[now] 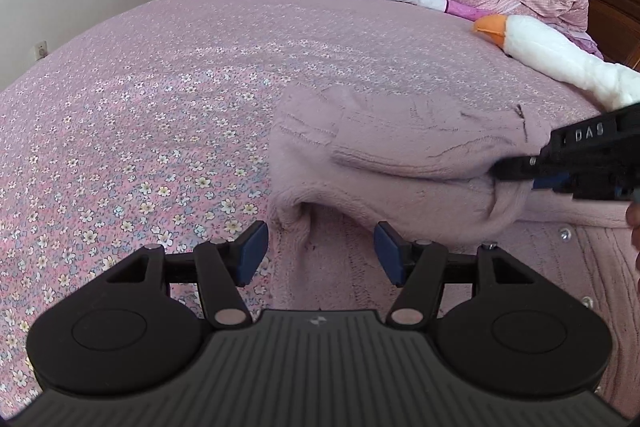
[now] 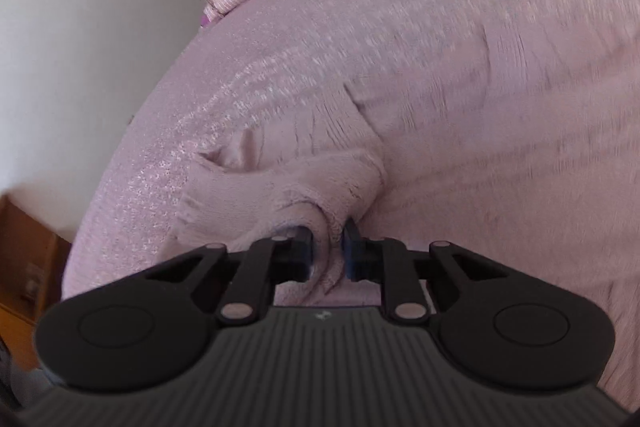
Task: Fold small clothes
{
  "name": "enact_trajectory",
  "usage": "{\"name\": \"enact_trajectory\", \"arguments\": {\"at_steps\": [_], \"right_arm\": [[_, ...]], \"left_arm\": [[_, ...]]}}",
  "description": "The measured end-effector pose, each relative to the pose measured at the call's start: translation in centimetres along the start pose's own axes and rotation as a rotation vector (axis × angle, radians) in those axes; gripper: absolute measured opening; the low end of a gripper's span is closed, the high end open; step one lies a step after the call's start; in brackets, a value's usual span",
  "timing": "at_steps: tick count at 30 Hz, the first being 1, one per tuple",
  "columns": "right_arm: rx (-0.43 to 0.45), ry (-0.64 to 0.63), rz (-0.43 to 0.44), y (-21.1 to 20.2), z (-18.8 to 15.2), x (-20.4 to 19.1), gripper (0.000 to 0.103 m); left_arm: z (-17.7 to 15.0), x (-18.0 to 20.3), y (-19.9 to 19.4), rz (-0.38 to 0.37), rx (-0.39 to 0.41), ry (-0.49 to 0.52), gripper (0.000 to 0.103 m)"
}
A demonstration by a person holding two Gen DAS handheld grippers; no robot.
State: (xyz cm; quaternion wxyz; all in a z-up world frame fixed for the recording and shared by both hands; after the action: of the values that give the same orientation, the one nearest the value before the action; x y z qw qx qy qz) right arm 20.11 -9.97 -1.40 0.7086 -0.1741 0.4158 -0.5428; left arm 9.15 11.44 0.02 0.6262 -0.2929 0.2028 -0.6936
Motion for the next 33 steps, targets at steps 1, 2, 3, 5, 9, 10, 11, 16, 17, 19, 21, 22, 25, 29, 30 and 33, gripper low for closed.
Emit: {"name": "enact_trajectory", "arguments": {"at_steps": [1, 2, 3, 5, 9, 10, 11, 16, 17, 19, 21, 22, 25, 29, 30, 33], "right_arm": [[0.031, -0.028, 0.002, -0.6, 0.6, -0.4, 0.017], [0.071, -0.053, 0.003, -1.4, 1.3, -0.9, 0.017], [0.117, -0.079, 0.0, -2.3, 2.0, -1.2, 0.017], [0.211, -0.141, -0.022, -4.2, 3.2, -1.8, 0.017], [0.315, -0.238, -0.105, -6.3, 4.1, -0.9, 0.017], [0.308, -0.237, -0.119, -6.1, 3.9, -0.1, 0.017], [0.291, -0.227, -0.132, -5.8, 3.6, 0.9, 0.017], [0.169, -0.164, -0.198, -1.9, 1.0, 5.0, 0.019], [0.154, -0.154, -0.213, -1.4, 0.5, 5.7, 0.02], [0.178, -0.133, -0.216, -1.2, -0.1, 6.6, 0.028], [0.189, -0.134, -0.235, -1.7, -0.4, 6.6, 0.042], [0.188, -0.14, -0.244, -1.9, -0.3, 6.6, 0.044], [0.183, -0.17, -0.265, -2.8, -0.2, 6.2, 0.046], [0.218, -0.26, -0.265, -4.8, -0.2, 4.3, 0.047], [0.229, -0.299, -0.255, -5.2, -0.2, 3.4, 0.047], [0.235, -0.414, -0.207, -5.2, -0.4, 0.4, 0.048]], "left_arm": [[0.0, 0.0, 0.1, 0.006, -0.002, 0.001, 0.066], [0.0, 0.0, 0.2, 0.009, -0.001, 0.002, 0.066], [0.0, 0.0, 0.4, 0.012, -0.002, 0.004, 0.066], [-0.1, 0.0, 0.7, 0.022, -0.009, 0.007, 0.066], [-0.7, -0.2, 1.6, 0.052, -0.047, 0.007, 0.066], [-0.8, -0.2, 1.8, 0.056, -0.053, 0.005, 0.066], [-0.9, -0.2, 1.9, 0.058, -0.055, 0.005, 0.066], [-0.9, -0.1, 2.1, 0.063, -0.06, 0.012, 0.066], [-0.9, -0.2, 2.0, 0.062, -0.062, 0.009, 0.066], [-0.8, -0.2, 1.8, 0.055, -0.069, 0.003, 0.066], [-0.7, -0.2, 1.5, 0.046, -0.071, 0.002, 0.066], [-0.6, -0.2, 1.2, 0.043, -0.069, 0.004, 0.066], [0.0, 0.0, 0.6, 0.029, -0.063, 0.009, 0.066], [1.0, 0.5, -0.2, 0.007, -0.059, 0.005, 0.066], [1.2, 0.7, -0.3, 0.002, -0.058, 0.003, 0.066], [1.7, 1.1, -0.6, -0.013, -0.052, -0.005, 0.066]]}}
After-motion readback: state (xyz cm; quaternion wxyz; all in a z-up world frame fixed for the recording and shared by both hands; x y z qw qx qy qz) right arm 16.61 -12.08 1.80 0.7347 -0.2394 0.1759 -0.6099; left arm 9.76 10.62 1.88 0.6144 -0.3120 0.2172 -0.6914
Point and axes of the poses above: each gripper's, at about its wrist camera, not at the fingertips, and y roughly the way its jaws point, x to its right, z to its top, the point moved 6 cm from there along y, roughly the way its jaws point, and after that the axes turned 8 degrees about -z, right-handed, at the moved point
